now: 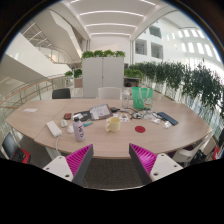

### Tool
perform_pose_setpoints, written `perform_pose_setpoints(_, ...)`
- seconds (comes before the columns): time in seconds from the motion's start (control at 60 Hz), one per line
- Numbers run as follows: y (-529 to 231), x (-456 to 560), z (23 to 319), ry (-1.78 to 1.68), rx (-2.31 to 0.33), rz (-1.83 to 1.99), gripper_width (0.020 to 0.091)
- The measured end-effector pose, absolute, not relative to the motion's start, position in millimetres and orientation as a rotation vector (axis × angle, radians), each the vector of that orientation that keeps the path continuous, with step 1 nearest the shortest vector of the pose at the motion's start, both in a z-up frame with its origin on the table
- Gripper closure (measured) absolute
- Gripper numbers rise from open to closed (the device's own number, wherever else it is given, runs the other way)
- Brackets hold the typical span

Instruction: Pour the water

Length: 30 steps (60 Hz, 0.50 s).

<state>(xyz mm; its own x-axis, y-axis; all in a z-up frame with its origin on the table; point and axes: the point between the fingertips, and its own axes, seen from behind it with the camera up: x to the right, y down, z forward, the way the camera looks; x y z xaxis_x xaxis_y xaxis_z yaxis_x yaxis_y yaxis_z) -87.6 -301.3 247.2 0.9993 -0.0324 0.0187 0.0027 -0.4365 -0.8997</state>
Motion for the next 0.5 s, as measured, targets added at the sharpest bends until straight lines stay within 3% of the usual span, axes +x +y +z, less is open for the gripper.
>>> perform_pose_setpoints(0.133, -271, -132, 240, -0.072, -1.857, 0.025, 0.0274)
perform_pose_setpoints(0.283, -225, -196, 163, -0.142, -1.808, 0.127, 0.0277)
perform_pose_setpoints(0.4, -153, -251, 125, -0.179, -1.776, 0.183, 0.0271)
perform_pose_setpoints(0.5, -88, -284, 116, -0.167, -1.761, 0.201, 0.0271)
